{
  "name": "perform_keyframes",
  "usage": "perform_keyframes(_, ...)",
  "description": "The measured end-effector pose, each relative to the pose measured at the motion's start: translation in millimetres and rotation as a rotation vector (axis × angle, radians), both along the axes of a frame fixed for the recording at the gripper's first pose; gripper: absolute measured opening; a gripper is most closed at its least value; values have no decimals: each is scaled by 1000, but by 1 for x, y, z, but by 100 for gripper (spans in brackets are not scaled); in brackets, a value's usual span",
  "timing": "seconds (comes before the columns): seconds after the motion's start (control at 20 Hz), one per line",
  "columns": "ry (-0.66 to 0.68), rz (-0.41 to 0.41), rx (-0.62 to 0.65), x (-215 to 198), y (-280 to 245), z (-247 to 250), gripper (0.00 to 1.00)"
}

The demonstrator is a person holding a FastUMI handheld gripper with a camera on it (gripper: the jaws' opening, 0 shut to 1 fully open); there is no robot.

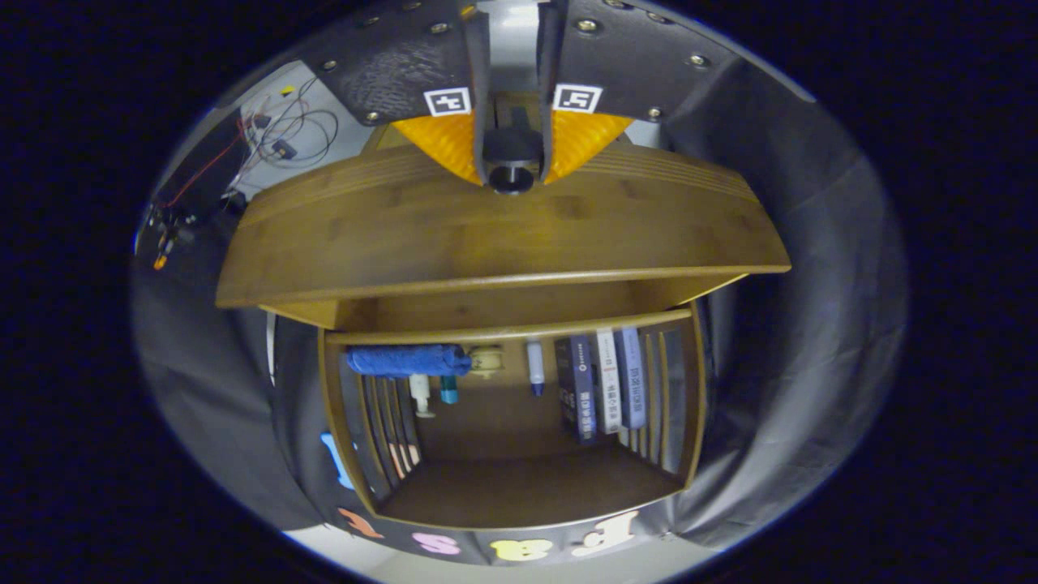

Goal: Pull open the drawer, take out the items inside it, and place them on the countertop above the cabinet.

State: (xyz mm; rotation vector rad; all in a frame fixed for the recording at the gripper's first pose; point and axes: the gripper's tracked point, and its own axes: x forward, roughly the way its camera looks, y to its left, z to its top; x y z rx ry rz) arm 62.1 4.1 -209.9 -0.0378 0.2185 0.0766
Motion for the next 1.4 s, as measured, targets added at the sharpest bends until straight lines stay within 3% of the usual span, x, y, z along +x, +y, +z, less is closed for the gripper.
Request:
perform_keyframes(0.15,4,-6,51,-3,1,2,23)
perform_keyframes(0.55,52,77,50,-8,4,-2,23)
perform_keyframes(0.65,31,67,61,-23,1,15,34)
perform_keyframes(0.9,-35,33,-18,-37,4,82,99)
perform_keyframes(1.1,-26,104,22,-15,24,126,99)
perform_keyframes(1.2,3,66,24,8,13,140,99)
perform_keyframes(1.4,225,60,86,57,16,119,99)
